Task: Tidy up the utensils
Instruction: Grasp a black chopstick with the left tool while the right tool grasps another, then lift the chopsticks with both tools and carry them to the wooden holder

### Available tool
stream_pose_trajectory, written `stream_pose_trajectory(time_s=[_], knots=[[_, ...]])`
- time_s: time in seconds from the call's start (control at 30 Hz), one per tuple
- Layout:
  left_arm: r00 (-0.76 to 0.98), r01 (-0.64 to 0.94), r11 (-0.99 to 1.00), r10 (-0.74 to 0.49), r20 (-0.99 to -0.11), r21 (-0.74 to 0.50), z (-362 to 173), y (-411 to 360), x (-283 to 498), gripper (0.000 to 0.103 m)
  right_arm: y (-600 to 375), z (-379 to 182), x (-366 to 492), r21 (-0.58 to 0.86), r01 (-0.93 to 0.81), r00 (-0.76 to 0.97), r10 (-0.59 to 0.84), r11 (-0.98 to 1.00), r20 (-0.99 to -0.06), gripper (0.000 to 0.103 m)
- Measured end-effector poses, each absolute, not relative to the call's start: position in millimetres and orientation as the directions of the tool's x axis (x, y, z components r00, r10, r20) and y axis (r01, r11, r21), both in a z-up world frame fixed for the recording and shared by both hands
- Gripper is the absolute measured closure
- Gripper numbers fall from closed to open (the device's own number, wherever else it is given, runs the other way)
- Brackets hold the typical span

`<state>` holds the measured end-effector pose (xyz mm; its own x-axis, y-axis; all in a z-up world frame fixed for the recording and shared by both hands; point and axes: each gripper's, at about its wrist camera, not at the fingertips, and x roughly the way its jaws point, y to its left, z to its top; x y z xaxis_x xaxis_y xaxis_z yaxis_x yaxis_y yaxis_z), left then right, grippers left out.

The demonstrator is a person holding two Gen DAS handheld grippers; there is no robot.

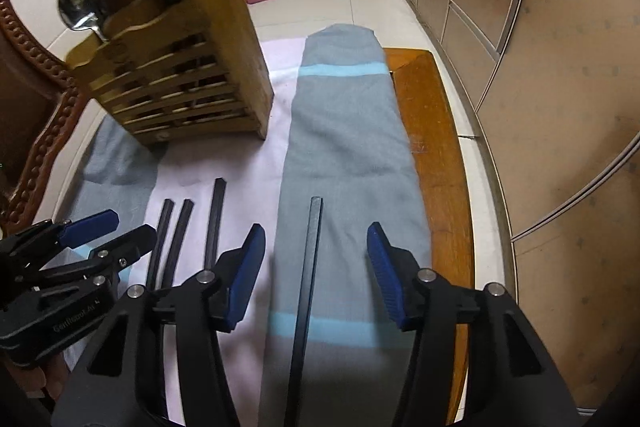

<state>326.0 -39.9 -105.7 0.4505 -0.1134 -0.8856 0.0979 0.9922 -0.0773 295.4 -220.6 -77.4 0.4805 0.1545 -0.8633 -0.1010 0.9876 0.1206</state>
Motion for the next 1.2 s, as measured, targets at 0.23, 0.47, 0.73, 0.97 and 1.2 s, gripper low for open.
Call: stream_pose_trajectory(time_s=[0.23,0.47,0.73,0.97,1.2], knots=[[0.421,0.098,0.993,-0.098,-0.902,-0.062,-123.0,-43.4,344.4,0.061,-212.6,-93.7,310.8,0.124,-0.115,0.434,0.162,0.986,-0.886,0.06],[0.445,0.099,0.994,-0.078,-0.892,-0.038,-126.3,-46.3,352.4,0.088,-212.9,-97.1,322.3,0.121,-0.105,0.426,0.154,0.987,-0.891,0.064],[0.449,0.098,0.991,-0.126,-0.885,-0.091,-125.3,-26.6,358.7,0.097,-220.9,-91.8,328.1,0.169,-0.084,0.434,0.189,0.982,-0.881,0.095],[0.557,0.069,0.987,-0.161,-0.815,-0.148,-67.9,4.3,329.7,0.097,-228.3,-42.3,298.1,0.248,-0.116,0.534,0.271,0.962,-0.801,0.096],[0.693,0.084,0.984,-0.169,-0.701,-0.155,7.6,23.8,278.4,0.097,-232.5,1.8,255.4,0.273,-0.158,0.608,0.312,0.949,-0.73,0.096]])
